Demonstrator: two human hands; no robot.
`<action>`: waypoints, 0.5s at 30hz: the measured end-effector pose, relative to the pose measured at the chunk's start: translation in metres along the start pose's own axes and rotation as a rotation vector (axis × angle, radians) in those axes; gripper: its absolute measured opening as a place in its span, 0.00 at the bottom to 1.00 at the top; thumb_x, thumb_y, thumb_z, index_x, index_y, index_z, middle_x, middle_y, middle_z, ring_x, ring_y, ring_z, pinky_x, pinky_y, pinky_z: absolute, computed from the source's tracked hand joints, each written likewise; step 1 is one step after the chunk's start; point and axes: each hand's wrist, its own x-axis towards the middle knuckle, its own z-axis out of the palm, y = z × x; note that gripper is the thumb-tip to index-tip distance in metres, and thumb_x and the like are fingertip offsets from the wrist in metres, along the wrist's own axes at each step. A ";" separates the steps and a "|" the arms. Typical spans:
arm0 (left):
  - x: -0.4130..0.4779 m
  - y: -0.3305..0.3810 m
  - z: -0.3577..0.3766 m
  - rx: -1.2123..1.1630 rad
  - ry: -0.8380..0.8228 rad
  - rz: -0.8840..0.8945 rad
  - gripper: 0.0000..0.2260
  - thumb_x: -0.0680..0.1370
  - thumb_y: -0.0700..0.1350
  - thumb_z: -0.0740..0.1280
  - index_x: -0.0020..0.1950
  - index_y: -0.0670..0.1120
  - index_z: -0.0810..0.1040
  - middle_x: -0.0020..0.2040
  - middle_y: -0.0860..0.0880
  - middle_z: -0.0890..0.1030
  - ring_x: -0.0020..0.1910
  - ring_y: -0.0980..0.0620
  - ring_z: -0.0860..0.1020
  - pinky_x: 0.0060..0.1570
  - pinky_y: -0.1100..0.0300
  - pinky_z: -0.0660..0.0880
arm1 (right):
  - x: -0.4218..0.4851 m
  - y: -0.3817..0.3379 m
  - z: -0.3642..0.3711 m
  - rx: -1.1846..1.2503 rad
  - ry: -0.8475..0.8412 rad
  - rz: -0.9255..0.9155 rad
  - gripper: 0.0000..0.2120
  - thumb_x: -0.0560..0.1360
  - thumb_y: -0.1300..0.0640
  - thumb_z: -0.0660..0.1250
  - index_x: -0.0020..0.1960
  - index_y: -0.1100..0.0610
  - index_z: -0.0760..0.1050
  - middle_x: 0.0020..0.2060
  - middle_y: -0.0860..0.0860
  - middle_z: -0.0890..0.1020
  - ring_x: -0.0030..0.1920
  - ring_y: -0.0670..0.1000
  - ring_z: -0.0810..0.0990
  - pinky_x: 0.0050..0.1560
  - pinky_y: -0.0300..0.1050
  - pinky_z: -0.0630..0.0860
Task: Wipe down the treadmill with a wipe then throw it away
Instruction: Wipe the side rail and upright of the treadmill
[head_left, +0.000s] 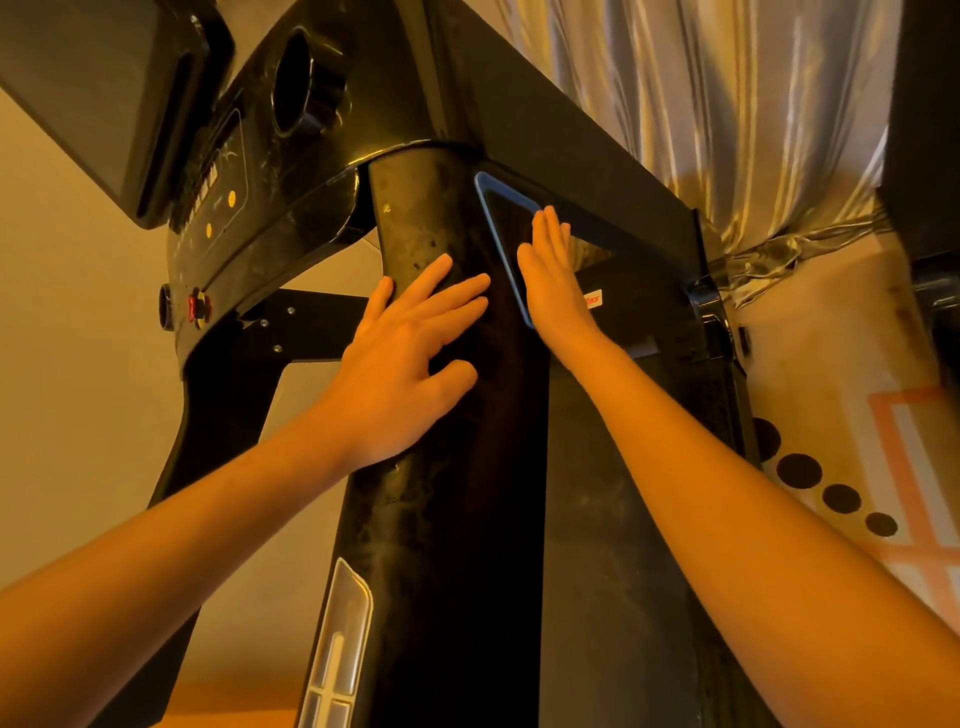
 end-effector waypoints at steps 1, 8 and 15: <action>0.000 0.000 0.000 -0.001 -0.002 -0.001 0.31 0.75 0.52 0.59 0.80 0.54 0.66 0.80 0.63 0.60 0.81 0.63 0.44 0.79 0.46 0.34 | -0.008 0.003 0.003 0.090 -0.022 0.056 0.26 0.88 0.53 0.46 0.83 0.59 0.44 0.83 0.53 0.43 0.82 0.51 0.38 0.77 0.41 0.39; -0.001 0.001 0.000 0.015 0.005 -0.002 0.32 0.74 0.53 0.57 0.80 0.53 0.66 0.81 0.61 0.59 0.81 0.61 0.44 0.79 0.47 0.35 | -0.054 -0.005 0.010 0.202 0.076 0.071 0.25 0.88 0.55 0.53 0.83 0.57 0.53 0.83 0.51 0.54 0.81 0.46 0.51 0.63 0.16 0.50; 0.001 -0.001 0.002 0.059 0.018 0.023 0.30 0.76 0.53 0.58 0.80 0.52 0.66 0.82 0.59 0.59 0.81 0.59 0.45 0.77 0.46 0.35 | -0.070 0.002 0.013 0.228 0.195 0.079 0.23 0.87 0.52 0.58 0.80 0.54 0.64 0.83 0.50 0.56 0.81 0.47 0.55 0.68 0.26 0.63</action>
